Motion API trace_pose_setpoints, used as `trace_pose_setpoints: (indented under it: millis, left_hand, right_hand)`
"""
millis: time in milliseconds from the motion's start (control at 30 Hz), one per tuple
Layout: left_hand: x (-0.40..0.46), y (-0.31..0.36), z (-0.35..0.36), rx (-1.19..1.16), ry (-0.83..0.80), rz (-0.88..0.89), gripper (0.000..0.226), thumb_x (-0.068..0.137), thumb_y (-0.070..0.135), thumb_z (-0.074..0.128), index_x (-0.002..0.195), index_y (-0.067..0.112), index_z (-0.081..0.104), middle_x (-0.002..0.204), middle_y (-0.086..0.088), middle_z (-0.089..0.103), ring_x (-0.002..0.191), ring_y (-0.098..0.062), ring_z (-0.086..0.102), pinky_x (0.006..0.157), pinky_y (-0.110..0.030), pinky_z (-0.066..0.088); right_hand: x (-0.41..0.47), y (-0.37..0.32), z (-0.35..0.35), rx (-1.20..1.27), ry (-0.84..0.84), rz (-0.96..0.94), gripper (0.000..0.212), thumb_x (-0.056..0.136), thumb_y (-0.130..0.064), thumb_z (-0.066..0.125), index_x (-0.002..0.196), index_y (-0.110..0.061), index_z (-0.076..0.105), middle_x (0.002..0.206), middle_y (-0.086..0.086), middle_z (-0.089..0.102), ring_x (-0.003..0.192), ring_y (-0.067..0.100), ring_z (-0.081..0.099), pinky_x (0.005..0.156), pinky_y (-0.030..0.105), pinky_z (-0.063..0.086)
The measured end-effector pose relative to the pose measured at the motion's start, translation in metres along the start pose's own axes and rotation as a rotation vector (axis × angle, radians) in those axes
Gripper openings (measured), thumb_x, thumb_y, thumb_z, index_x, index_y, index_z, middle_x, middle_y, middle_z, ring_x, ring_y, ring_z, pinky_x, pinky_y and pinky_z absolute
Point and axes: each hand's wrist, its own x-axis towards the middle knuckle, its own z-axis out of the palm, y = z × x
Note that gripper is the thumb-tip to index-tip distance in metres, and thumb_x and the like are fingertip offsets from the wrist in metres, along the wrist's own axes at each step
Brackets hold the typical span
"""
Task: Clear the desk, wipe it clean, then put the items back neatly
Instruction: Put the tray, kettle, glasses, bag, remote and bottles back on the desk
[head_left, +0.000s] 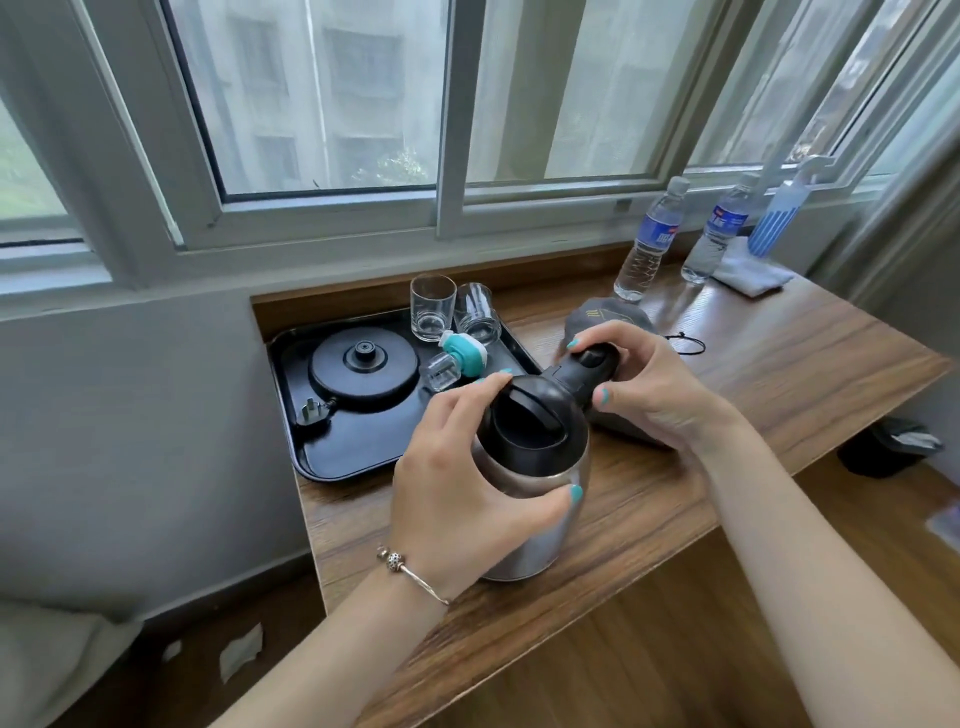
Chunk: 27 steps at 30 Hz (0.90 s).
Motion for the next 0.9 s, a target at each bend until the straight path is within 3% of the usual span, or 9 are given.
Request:
trace_pose_setpoints:
  millis: [333,433,533,767,900]
  left_hand:
    - [0.061,0.013,-0.077,0.028,0.137,0.128,0.086,0.045,0.061,0.077,0.125,0.039,0.055,0.11,0.018,0.058,0.101,-0.002,0.058,0.083,-0.033,0.054]
    - [0.085,0.0,-0.099,-0.015,0.162,0.1,0.084,0.042,0.062,0.08,0.121,0.042,0.056,0.11,0.017,0.061,0.1,-0.003,0.061,0.085,-0.037,0.055]
    - [0.11,-0.017,-0.119,-0.002,0.175,0.087,0.083,0.043,0.061,0.081,0.12,0.039,0.059,0.111,0.017,0.063,0.103,0.002,0.059,0.092,-0.029,0.051]
    - [0.152,-0.053,-0.133,0.021,0.197,0.046,0.078,0.045,0.045,0.087,0.117,0.028,0.064,0.104,0.018,0.066,0.094,0.017,0.057,0.083,-0.002,0.041]
    - [0.165,-0.074,-0.123,0.091,0.258,-0.053,0.08,0.043,0.05,0.087,0.117,0.034,0.062,0.108,0.02,0.066,0.097,0.014,0.058,0.088,-0.01,0.045]
  right_hand:
    - [0.069,-0.078,0.04,-0.028,-0.118,-0.074,0.055,0.058,-0.026,0.093,0.106,-0.017,0.069,0.104,0.011,0.066,0.097,0.026,0.066,0.074,0.035,0.059]
    - [0.104,-0.09,0.055,-0.051,-0.144,-0.045,0.056,0.057,-0.027,0.094,0.107,-0.018,0.069,0.109,0.012,0.064,0.103,0.031,0.063,0.079,0.05,0.059]
    - [0.14,-0.091,0.064,-0.075,-0.162,-0.009,0.054,0.058,-0.027,0.093,0.107,-0.021,0.07,0.113,0.015,0.061,0.107,0.035,0.06,0.084,0.063,0.053]
    - [0.217,-0.06,0.065,-0.027,-0.246,0.053,0.056,0.059,-0.024,0.093,0.109,-0.02,0.069,0.111,0.013,0.063,0.1,0.03,0.063,0.081,0.066,0.051]
    - [0.259,-0.036,0.056,-0.036,-0.33,0.061,0.05,0.063,-0.022,0.09,0.109,-0.019,0.07,0.112,0.013,0.061,0.097,0.028,0.063,0.083,0.076,0.044]
